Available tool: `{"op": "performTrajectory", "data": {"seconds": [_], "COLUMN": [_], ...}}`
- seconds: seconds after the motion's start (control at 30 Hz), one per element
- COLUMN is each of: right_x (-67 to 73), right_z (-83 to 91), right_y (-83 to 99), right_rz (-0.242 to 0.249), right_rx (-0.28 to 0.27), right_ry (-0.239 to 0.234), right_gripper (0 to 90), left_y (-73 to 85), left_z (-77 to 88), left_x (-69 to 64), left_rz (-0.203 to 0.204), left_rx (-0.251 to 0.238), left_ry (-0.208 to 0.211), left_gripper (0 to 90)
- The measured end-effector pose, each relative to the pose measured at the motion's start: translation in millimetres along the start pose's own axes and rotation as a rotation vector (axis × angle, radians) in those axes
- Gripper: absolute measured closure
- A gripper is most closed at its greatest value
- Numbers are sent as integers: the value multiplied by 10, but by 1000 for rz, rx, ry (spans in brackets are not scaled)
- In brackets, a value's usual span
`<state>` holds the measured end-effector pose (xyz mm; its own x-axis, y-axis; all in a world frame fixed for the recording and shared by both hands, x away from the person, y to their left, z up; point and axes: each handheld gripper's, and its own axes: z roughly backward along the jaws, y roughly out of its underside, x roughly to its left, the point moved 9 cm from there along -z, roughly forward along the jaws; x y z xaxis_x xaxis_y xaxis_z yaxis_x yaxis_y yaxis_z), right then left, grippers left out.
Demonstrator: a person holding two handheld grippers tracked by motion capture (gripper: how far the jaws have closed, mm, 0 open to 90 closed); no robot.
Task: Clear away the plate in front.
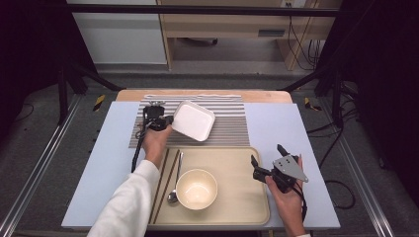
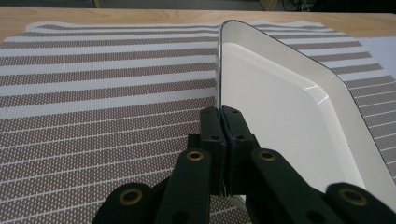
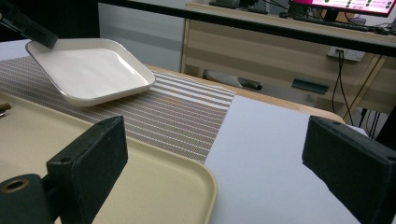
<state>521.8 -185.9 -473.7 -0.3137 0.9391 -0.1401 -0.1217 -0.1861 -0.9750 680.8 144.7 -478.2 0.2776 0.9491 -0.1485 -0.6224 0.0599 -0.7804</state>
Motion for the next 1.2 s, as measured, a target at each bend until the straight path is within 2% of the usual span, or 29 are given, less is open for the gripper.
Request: {"op": "performTrajectory", "data": {"seconds": [0.3,0.53,0.77,0.83,0.87,0.9,1.07,1.2], "right_x": [-1,49,196,248,269,286,481,622], "right_z": [2,-7,-23,-40,-49,-62,-159,-285], "right_y": [0,1,-51,-80,-109,-134,-271,-320], "right_rz": [-1,-3,-26,-54,-96,-108,-118,-157], "right_rx": [1,14,4,-3,-11,-18,-15,-12], "right_ry": [1,-4,-45,-55,-64,-70,-117,-149], "right_gripper": [68,61,72,76,82,88,93,114], "left_y": [-54,-77,-37,-35,-38,-41,-34,-6], "left_z": [63,187,334,369,385,402,523,608], "left_x": [-72,-262,-515,-574,-594,-623,-728,-773], "left_rz": [-16,-37,-73,-71,-68,-64,-71,-81], "left_rx": [-17,-46,-64,-73,-78,-83,-106,-121], "left_ry": [12,67,139,158,164,176,219,247], "left_gripper": [884,884,884,884,884,884,884,884]}}
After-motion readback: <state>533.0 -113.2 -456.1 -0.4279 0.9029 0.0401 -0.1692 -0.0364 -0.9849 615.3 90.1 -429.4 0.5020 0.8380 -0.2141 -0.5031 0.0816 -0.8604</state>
